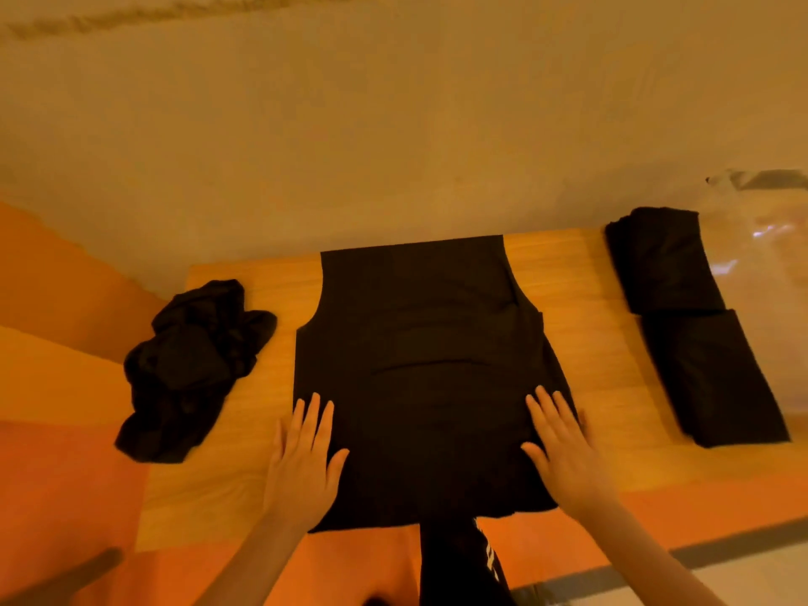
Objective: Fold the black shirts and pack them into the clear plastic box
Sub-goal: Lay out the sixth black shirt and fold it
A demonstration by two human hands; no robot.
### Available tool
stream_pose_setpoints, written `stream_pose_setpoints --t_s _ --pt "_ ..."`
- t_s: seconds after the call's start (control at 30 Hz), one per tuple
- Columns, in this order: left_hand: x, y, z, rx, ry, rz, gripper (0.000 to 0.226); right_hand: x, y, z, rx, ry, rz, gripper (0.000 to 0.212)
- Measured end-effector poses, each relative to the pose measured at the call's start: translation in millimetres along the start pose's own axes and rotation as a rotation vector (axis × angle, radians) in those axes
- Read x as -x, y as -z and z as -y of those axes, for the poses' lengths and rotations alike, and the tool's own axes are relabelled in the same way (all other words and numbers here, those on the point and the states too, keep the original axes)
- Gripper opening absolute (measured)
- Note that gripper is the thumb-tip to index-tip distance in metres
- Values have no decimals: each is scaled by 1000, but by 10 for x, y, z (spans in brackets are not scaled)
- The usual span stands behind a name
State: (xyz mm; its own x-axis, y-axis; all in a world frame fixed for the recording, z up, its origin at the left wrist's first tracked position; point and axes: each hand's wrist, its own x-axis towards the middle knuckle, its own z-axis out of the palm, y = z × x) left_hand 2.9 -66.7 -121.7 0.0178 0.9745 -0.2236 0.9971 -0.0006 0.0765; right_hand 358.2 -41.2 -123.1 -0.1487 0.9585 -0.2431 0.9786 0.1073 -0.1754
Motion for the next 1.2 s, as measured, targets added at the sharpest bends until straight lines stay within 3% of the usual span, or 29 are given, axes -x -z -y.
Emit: stream_pose_setpoints --t_s 0.1,0.2,0.27,0.33,0.4,0.47,0.53,0.63,0.67,0.73,0.8,0.87,0.93,1.0,1.03,1.13,1.2 --pt "101 -46 82 40 72 -5 68 186 -24 -202 -90 -199 -25 65" --pt "316 -28 46 248 218 -82 75 442 18 -192 -341 -290 -98 64" --pt "607 -43 -56 486 301 -156 71 691 61 -70 -582 -364 -223 48" --pt "930 -51 -191 726 433 -217 47 942 52 35 -714 -515 -344 20" --pt "1090 -118 -301 943 697 -116 29 1077 -26 57 -823 -728 -385 13" --pt "1088 -160 -378 1115 888 100 44 1083 -116 13 -978 -848 -301 34" --pt "1026 -166 -397 1283 824 143 64 1019 -158 -14 -1108 -762 -198 58" --pt "923 -234 -352 1399 677 82 66 906 -192 -39 -1318 -649 -63 76" --pt "913 -250 -358 1430 687 65 66 888 -234 -63 -1355 -626 -4 76" --pt "925 -278 -438 1520 784 88 68 896 -278 -68 -1338 -562 79 53" --pt "961 -318 -589 1573 823 187 70 949 -286 -64 -1290 -538 54 32" --pt "971 -363 -729 1503 716 246 61 1027 -253 -78 -1312 -537 -13 26" --pt "956 -346 -810 1435 669 186 52 1130 -198 -112 -1380 -507 -57 48" --pt "978 -288 -814 1505 735 136 46 1238 -165 -180 -1451 -493 -60 84" --pt "1012 -284 -778 1547 771 117 45 1299 -149 -205 -1498 -468 -38 91" --pt "1229 -195 -644 1662 759 80 52 1487 -92 -236 -1521 -382 62 89" --pt "1400 -88 -547 1692 702 74 53 1600 -28 -194 -1465 -375 21 79"
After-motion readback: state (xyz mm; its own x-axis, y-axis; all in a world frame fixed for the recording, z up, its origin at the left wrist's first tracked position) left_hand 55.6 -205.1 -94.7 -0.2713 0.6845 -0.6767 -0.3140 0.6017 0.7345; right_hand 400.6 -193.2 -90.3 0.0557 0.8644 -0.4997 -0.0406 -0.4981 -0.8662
